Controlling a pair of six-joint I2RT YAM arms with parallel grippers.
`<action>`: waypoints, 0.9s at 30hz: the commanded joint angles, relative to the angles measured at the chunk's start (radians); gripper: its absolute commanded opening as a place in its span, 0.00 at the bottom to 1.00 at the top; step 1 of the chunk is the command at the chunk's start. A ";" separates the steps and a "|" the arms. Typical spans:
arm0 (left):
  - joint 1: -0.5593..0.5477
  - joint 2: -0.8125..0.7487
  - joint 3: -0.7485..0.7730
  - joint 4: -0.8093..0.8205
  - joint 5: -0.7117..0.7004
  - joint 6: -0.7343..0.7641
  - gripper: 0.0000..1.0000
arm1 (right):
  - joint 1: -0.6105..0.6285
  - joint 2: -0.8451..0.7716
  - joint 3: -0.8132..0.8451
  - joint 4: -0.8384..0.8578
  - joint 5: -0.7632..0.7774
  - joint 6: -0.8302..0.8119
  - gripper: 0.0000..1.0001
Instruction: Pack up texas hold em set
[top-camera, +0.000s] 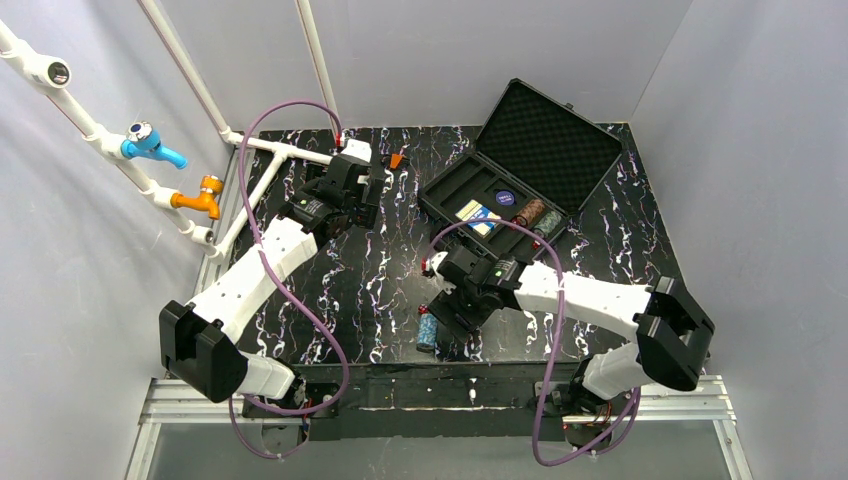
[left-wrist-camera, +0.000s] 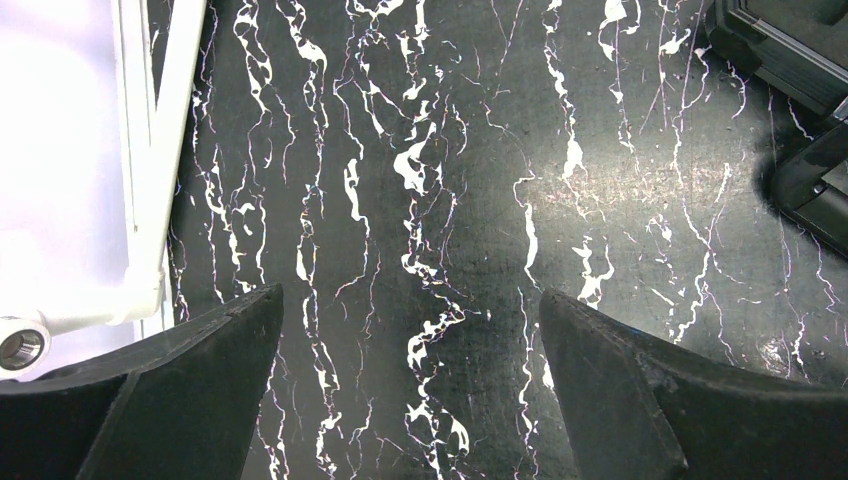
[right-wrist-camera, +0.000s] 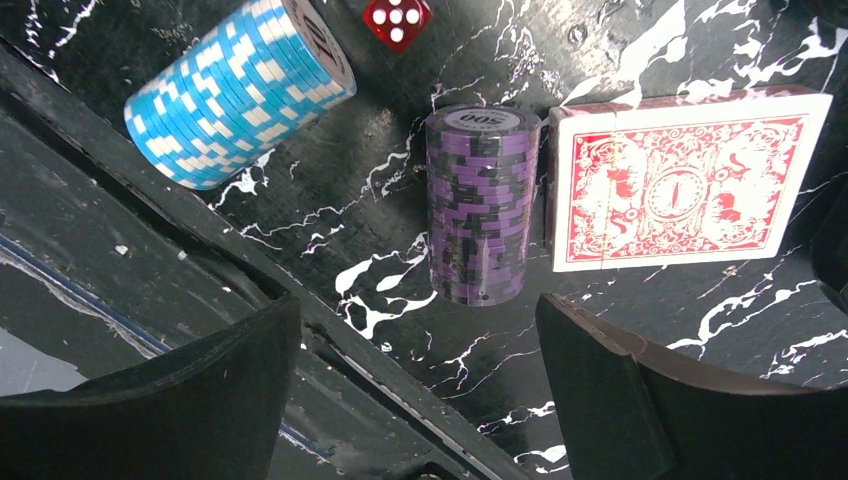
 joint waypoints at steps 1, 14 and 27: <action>0.004 -0.021 -0.006 -0.017 -0.004 0.003 0.99 | 0.011 0.016 -0.005 0.011 0.004 -0.014 0.94; 0.004 -0.022 -0.006 -0.018 -0.003 0.004 0.99 | 0.015 0.064 0.014 0.039 0.047 -0.010 0.87; 0.004 -0.019 -0.011 -0.018 -0.015 0.007 0.99 | 0.015 0.179 0.057 0.076 0.102 -0.054 0.75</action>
